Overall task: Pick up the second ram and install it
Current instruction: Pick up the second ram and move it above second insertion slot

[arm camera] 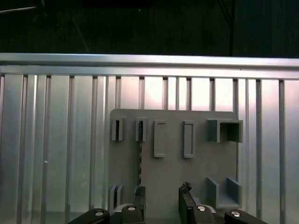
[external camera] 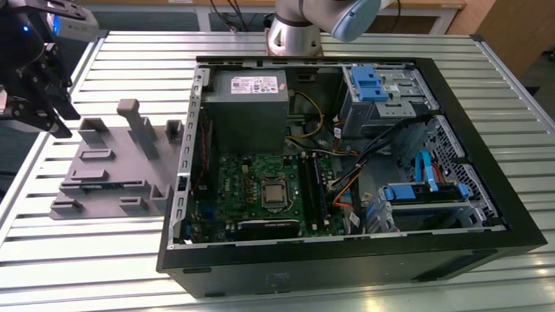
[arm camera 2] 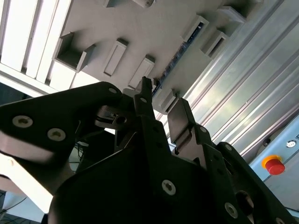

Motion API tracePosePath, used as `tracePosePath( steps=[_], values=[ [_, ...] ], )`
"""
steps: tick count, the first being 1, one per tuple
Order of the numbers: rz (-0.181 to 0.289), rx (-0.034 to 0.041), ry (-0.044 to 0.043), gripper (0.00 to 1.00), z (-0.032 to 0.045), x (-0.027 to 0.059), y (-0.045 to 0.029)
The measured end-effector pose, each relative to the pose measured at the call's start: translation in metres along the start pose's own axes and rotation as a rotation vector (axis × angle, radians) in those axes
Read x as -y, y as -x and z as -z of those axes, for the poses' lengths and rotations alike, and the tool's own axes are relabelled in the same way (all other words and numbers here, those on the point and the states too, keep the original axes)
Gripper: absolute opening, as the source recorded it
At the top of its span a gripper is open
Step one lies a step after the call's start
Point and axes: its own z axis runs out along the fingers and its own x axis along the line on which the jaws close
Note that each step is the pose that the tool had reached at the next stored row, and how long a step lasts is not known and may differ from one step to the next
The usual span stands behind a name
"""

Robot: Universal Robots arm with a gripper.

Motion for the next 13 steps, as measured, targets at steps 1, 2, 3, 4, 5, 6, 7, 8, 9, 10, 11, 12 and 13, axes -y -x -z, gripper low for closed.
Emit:
tracePosePath(
  steps=[1, 2, 3, 4, 5, 6, 7, 8, 9, 10, 11, 12, 13],
  values=[
    [0.0, -0.0001, -0.0003, 0.42, -0.0001, -0.0001, 0.0],
    [0.0, -0.0001, -0.0004, 0.42, -0.0001, -0.0001, 0.0],
    [0.0, -0.0002, -0.0005, 0.42, -0.0001, -0.0001, 0.0001],
    [0.0, -0.0001, -0.0006, 0.42, -0.0001, -0.0001, 0.0001],
    [0.0, -0.0001, -0.0007, 0.42, -0.0002, -0.0001, 0.0001],
    [0.0, 0.0, -0.0007, 0.42, -0.0002, -0.0001, 0.0],
    [0.0, 0.0001, -0.0008, 0.42, -0.0004, -0.0002, -0.0002],
    [0.0, 0.0001, -0.0009, 0.42, -0.0008, -0.0002, -0.001],
    [0.0, 0.0, -0.0006, 0.42, -0.0012, -0.0003, -0.0021],
    [0.0, 0.0, -0.0006, 0.42, -0.0023, -0.0005, -0.0033],
    [0.001, 0.0, -0.0007, 0.42, -0.0039, -0.0007, -0.0047],
    [0.001, 0.0001, -0.0008, 0.42, -0.006, -0.0009, -0.006],
    [0.001, 0.0001, -0.0009, 0.42, -0.0078, -0.0011, -0.0067]
  ],
)
